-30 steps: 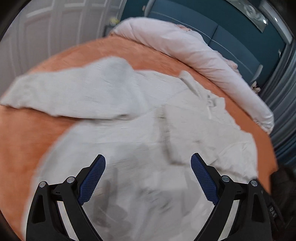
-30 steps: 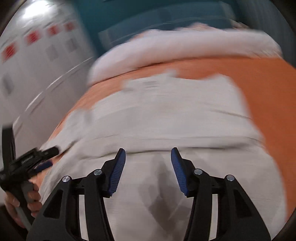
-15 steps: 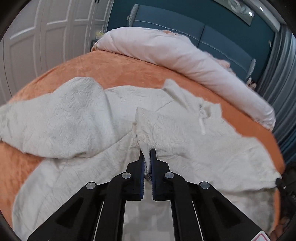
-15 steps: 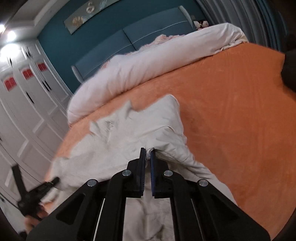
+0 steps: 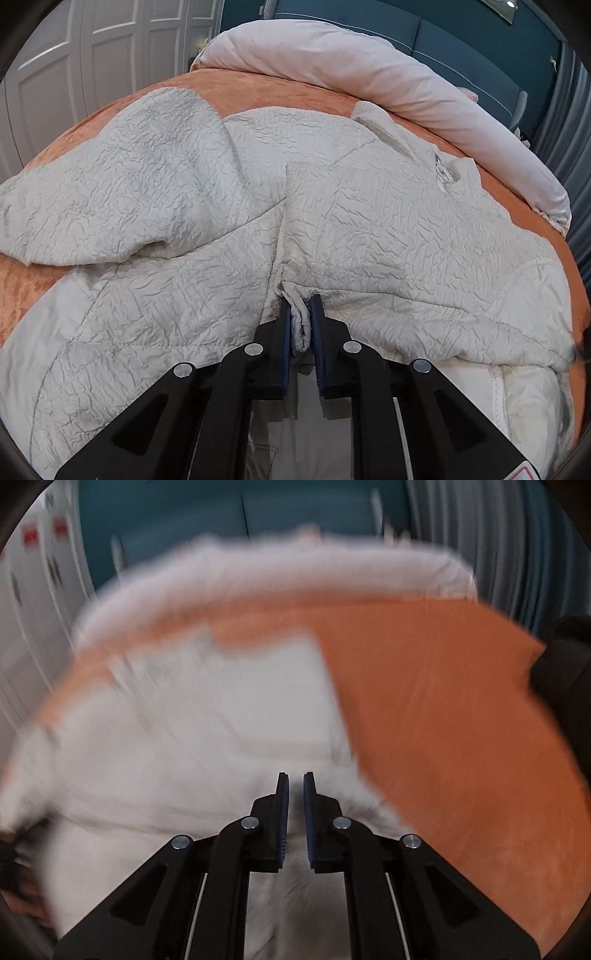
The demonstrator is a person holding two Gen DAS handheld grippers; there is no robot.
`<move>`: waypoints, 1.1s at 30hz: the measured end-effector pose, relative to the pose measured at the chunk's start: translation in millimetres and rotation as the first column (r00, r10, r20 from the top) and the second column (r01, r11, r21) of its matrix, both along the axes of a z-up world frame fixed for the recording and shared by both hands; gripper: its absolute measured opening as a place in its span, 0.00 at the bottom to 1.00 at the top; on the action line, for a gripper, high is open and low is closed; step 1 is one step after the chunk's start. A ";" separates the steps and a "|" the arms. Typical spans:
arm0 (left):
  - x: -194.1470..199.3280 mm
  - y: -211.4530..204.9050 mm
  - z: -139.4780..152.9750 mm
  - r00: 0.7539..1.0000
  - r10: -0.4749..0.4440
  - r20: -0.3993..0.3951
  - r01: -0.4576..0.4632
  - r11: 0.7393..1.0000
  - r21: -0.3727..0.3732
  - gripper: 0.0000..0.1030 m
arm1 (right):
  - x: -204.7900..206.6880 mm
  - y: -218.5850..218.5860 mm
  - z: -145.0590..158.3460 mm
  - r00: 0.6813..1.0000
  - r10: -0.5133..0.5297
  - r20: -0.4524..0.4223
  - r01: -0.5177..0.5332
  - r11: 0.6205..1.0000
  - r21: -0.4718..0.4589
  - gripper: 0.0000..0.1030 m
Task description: Fold large clothes
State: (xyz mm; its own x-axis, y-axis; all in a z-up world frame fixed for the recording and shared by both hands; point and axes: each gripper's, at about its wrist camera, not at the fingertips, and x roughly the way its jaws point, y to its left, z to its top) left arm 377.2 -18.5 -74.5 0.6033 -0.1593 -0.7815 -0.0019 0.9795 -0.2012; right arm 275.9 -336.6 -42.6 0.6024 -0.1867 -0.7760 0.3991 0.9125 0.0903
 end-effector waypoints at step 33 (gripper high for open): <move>-17.1 255.4 169.6 0.904 0.318 0.286 -0.230 0.925 -0.302 0.03 | -133.2 181.7 -15.5 0.929 0.355 0.109 -0.358 0.934 0.009 0.36</move>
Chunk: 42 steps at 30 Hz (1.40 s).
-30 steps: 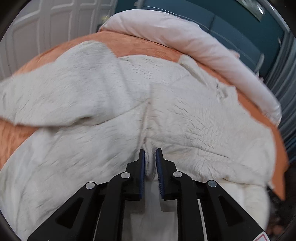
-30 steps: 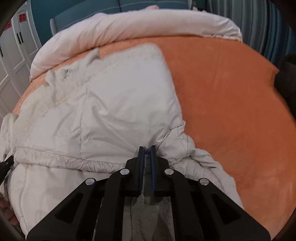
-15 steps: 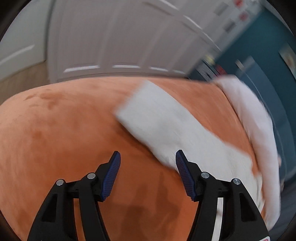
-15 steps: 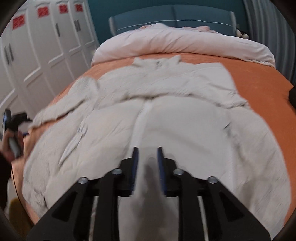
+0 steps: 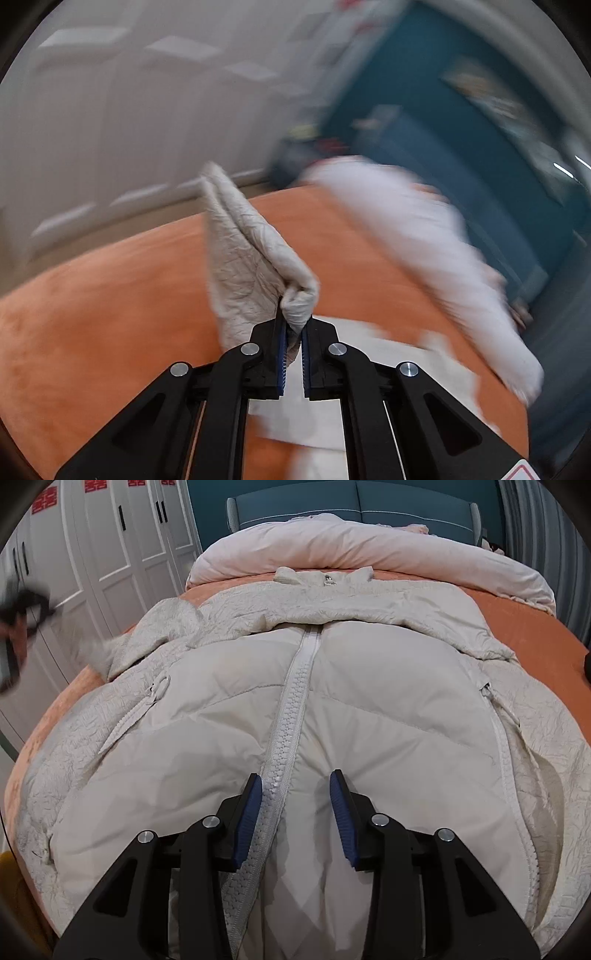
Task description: Fold large clothes
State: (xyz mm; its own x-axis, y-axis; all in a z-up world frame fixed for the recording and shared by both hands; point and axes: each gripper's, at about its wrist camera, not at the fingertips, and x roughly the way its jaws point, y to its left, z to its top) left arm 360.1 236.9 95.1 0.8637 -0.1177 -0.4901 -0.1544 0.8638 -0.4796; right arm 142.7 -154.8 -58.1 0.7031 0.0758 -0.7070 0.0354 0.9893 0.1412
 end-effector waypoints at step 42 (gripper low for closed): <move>-93.3 -114.3 -139.9 0.930 -0.171 -0.325 0.223 0.966 0.130 0.60 | 152.8 19.4 78.7 0.990 -0.115 0.080 0.098 0.976 0.192 0.42</move>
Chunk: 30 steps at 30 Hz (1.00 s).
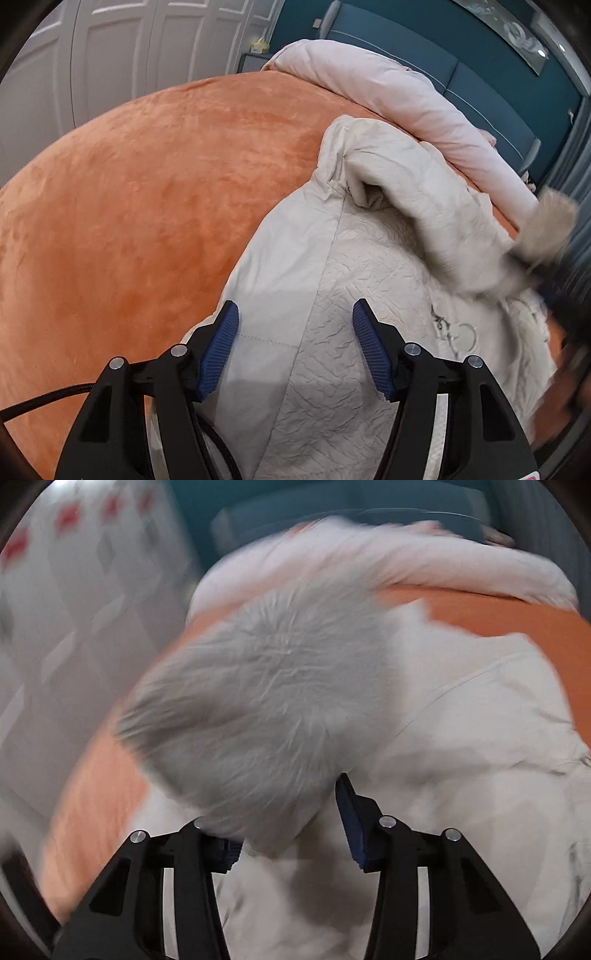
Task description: Fold large clothes
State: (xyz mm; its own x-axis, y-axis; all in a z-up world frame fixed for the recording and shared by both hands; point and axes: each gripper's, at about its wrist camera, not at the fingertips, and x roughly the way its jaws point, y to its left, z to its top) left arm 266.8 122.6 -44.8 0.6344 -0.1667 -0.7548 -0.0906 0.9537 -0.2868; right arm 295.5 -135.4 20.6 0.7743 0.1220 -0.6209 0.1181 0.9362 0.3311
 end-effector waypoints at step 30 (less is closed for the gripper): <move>144.2 -67.7 -16.7 0.998 0.026 -0.062 -0.024 0.999 0.026 0.54 | 48.7 -152.3 -51.1 0.987 -0.131 -0.094 0.131 0.991 -0.001 0.05</move>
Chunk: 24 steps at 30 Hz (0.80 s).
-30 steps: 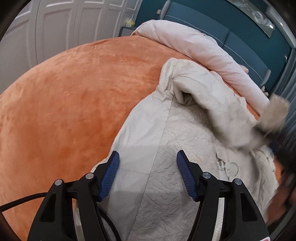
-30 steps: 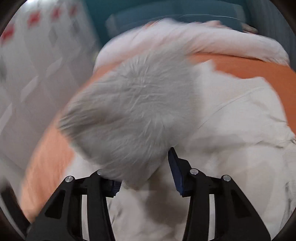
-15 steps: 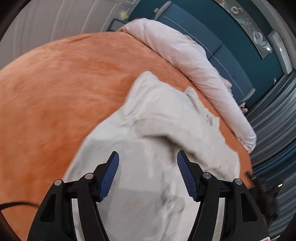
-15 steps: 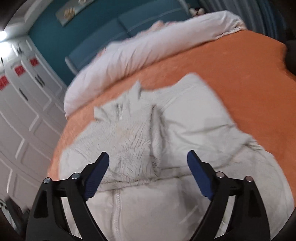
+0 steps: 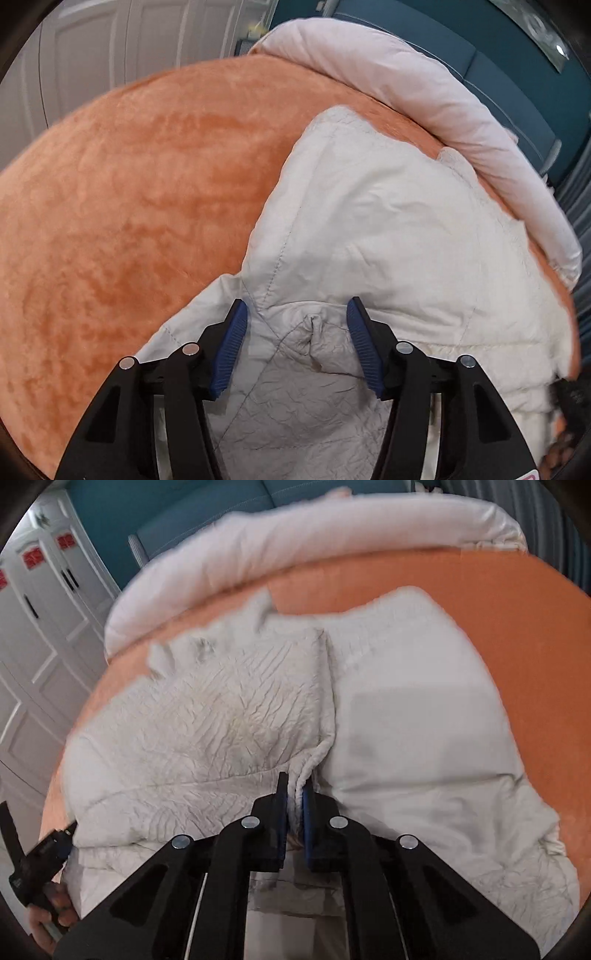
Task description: Fold large clothes
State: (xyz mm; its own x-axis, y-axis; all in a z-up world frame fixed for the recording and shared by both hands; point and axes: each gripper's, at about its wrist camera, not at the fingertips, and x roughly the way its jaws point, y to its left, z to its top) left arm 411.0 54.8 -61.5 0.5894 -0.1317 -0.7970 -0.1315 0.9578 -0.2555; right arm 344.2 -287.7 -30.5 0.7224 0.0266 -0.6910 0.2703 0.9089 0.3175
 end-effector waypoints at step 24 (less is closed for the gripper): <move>-293.7 153.9 29.1 0.976 0.112 -0.187 -0.165 0.940 -0.298 0.68 | -391.8 -61.8 9.5 0.979 -0.178 -0.100 0.189 0.974 0.124 0.74</move>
